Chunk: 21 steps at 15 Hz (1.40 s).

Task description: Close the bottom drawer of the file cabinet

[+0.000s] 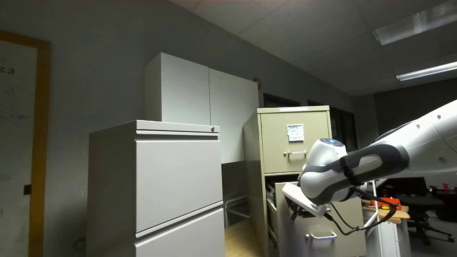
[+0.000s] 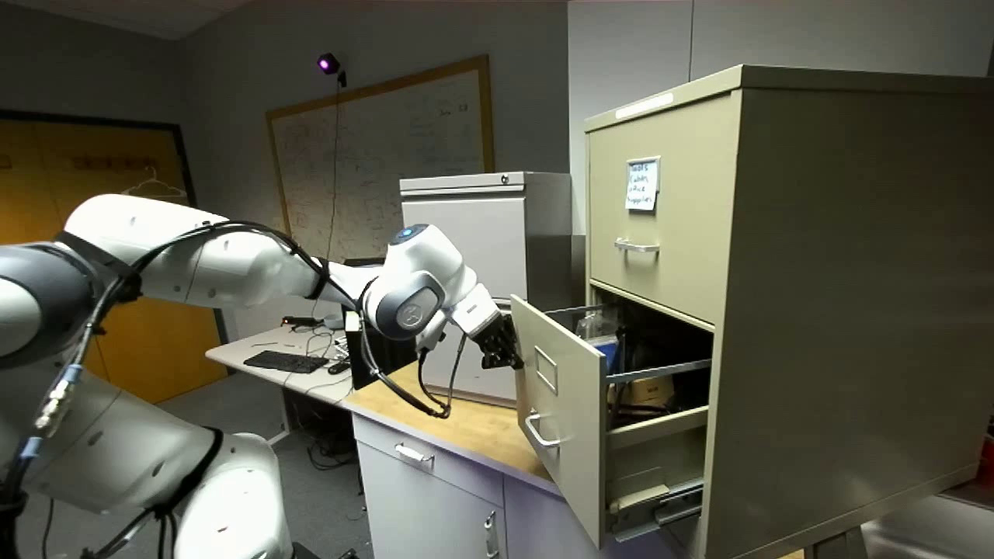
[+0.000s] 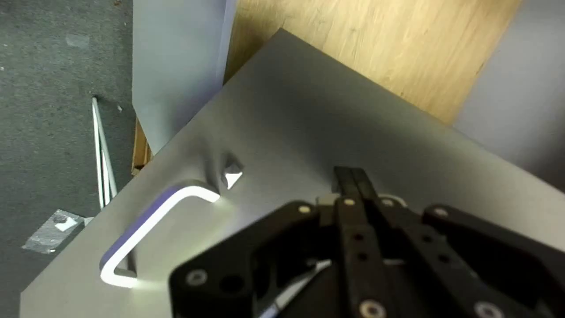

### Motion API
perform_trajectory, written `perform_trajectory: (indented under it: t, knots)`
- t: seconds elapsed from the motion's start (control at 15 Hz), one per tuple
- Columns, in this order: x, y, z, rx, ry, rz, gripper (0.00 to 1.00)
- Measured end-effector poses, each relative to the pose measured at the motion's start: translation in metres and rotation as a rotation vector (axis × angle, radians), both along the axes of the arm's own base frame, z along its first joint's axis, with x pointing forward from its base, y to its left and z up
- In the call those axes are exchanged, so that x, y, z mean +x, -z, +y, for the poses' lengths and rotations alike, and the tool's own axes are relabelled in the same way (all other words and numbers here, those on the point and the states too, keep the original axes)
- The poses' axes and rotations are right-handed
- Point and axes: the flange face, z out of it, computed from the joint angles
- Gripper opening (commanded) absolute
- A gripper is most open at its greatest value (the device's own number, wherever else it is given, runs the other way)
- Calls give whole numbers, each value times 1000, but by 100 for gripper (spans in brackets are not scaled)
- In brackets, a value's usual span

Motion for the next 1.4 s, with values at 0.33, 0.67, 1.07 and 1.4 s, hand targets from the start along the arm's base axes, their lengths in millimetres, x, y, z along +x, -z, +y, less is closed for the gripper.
perform_trajectory:
  t: [0.33, 0.67, 1.07, 1.4]
  knots:
    - [12, 4, 15, -14, 201, -52, 0]
    - [48, 9, 15, -69, 394, -105, 0]
    - [91, 5, -8, -194, 609, -216, 0]
    - [116, 12, -11, -312, 706, -284, 0]
